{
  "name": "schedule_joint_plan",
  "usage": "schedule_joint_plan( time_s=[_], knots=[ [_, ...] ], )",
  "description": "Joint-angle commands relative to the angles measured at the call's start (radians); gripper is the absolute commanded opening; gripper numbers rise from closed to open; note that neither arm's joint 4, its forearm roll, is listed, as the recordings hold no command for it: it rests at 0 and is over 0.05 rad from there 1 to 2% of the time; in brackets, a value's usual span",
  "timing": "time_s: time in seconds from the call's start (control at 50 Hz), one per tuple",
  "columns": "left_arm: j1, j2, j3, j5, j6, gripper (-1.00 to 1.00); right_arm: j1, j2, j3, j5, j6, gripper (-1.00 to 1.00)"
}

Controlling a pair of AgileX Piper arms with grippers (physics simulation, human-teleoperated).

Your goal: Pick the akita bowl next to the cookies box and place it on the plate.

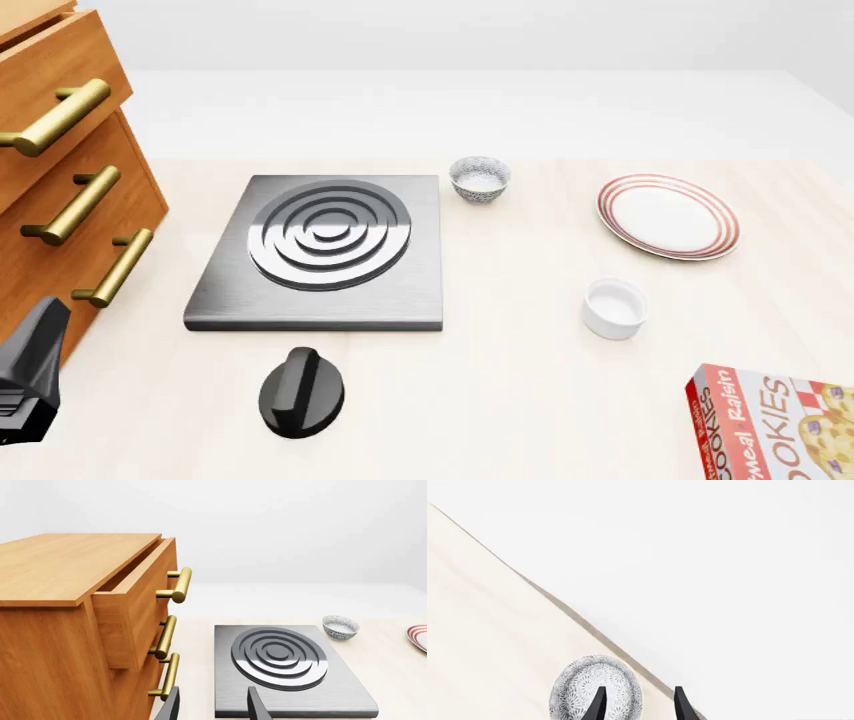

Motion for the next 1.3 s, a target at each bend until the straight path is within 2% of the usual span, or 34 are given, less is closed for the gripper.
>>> schedule_joint_plan(
  time_s=[0.02, 0.64, 0.84, 0.86, 1.1, 1.3],
  knots=[
    [0.0, 0.0, 0.0, 0.0, 0.0, 1.0, 0.004, 0.06, -0.013, -0.017, -0.003, 1.0],
    [0.0, 0.0, 0.0, 0.0, 0.0, 1.0, 0.016, 0.121, 0.018, -0.051, -0.029, 1.0],
    [0.0, 0.0, 0.0, 0.0, 0.0, 1.0, 0.026, 0.12, 0.02, -0.048, -0.016, 1.0],
    [0.0, 0.0, 0.0, 0.0, 0.0, 1.0, 0.03, 0.118, 0.023, -0.052, -0.012, -1.0],
    [0.0, 0.0, 0.0, 0.0, 0.0, 1.0, 0.041, 0.083, 0.044, -0.043, 0.012, -1.0],
    [0.0, 0.0, 0.0, 0.0, 0.0, 1.0, 0.058, -0.018, 0.083, -0.014, 0.05, -1.0]
  ],
)
